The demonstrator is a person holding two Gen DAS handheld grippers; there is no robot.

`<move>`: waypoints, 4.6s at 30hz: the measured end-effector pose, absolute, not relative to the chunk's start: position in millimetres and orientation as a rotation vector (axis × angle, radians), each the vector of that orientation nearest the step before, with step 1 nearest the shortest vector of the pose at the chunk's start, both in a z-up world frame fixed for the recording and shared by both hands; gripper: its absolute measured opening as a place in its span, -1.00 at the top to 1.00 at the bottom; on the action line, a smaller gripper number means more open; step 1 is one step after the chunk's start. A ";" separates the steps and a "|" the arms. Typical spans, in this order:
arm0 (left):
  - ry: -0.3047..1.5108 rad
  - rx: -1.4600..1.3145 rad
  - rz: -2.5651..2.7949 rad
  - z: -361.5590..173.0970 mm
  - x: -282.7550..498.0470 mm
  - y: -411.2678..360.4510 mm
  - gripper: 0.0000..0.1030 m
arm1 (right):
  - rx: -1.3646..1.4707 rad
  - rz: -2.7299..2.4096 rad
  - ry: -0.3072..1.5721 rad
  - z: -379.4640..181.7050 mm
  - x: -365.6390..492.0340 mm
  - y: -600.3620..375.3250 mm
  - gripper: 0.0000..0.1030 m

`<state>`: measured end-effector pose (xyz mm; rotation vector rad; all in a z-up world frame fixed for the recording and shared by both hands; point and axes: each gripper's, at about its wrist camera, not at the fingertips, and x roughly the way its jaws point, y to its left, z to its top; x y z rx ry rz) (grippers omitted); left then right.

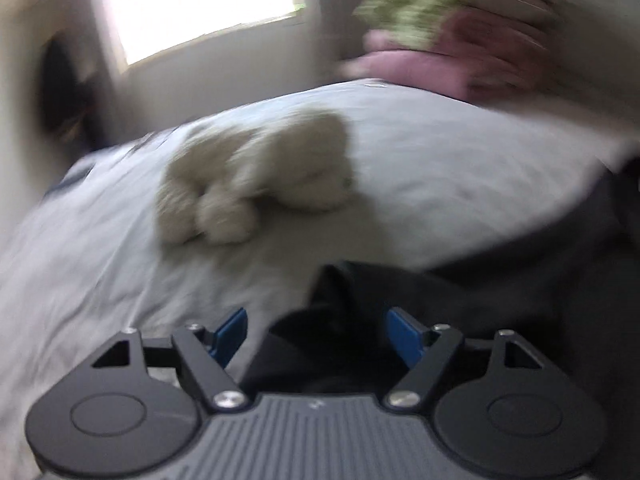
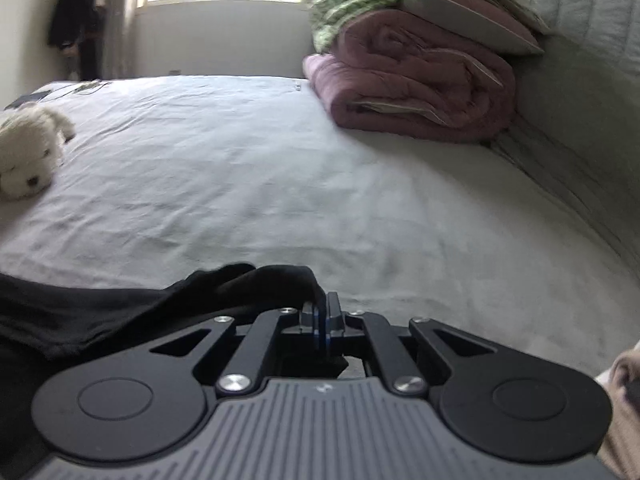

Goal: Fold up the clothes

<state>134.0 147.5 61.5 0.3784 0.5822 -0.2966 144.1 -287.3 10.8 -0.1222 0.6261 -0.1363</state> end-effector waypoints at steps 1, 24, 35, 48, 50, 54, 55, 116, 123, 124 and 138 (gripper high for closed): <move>0.562 0.448 -0.336 61.0 126.4 143.5 -0.57 | -0.132 -0.128 0.630 10.3 144.6 -285.4 0.95; 0.561 0.400 -0.326 72.8 204.6 84.3 0.94 | -0.074 -0.044 0.563 -0.1 139.0 -292.0 0.95; 0.771 0.059 -0.025 47.1 286.1 110.5 0.10 | -0.038 -0.095 0.658 -21.4 166.3 -288.1 0.95; 0.764 -0.157 0.012 61.8 248.5 201.6 -0.57 | 0.046 -0.093 0.708 -22.1 169.2 -295.1 0.83; 0.775 -0.167 -0.019 61.7 243.3 207.8 -0.68 | 0.026 -0.100 0.711 -23.7 169.6 -292.6 0.83; 0.760 -0.077 -0.035 66.2 222.9 213.0 -0.70 | 0.026 -0.105 0.709 -27.7 169.8 -296.4 0.73; 0.756 -0.053 -0.039 67.4 217.6 214.2 -0.70 | 0.029 -0.103 0.708 -27.9 169.8 -297.7 0.72; 0.741 -0.027 -0.022 60.3 176.8 207.6 0.12 | -0.147 0.370 0.652 5.7 165.8 -196.2 0.74; 0.826 -0.085 -0.054 50.4 146.3 203.1 0.11 | -0.119 0.422 0.783 -16.7 236.1 -150.8 0.77; 0.835 -0.110 -0.048 49.8 141.8 208.1 0.11 | -0.107 0.342 0.722 -9.8 247.6 -150.8 0.79; 0.900 -0.303 -0.039 64.6 55.2 232.8 0.10 | 0.061 0.174 0.695 30.6 116.3 -203.1 0.63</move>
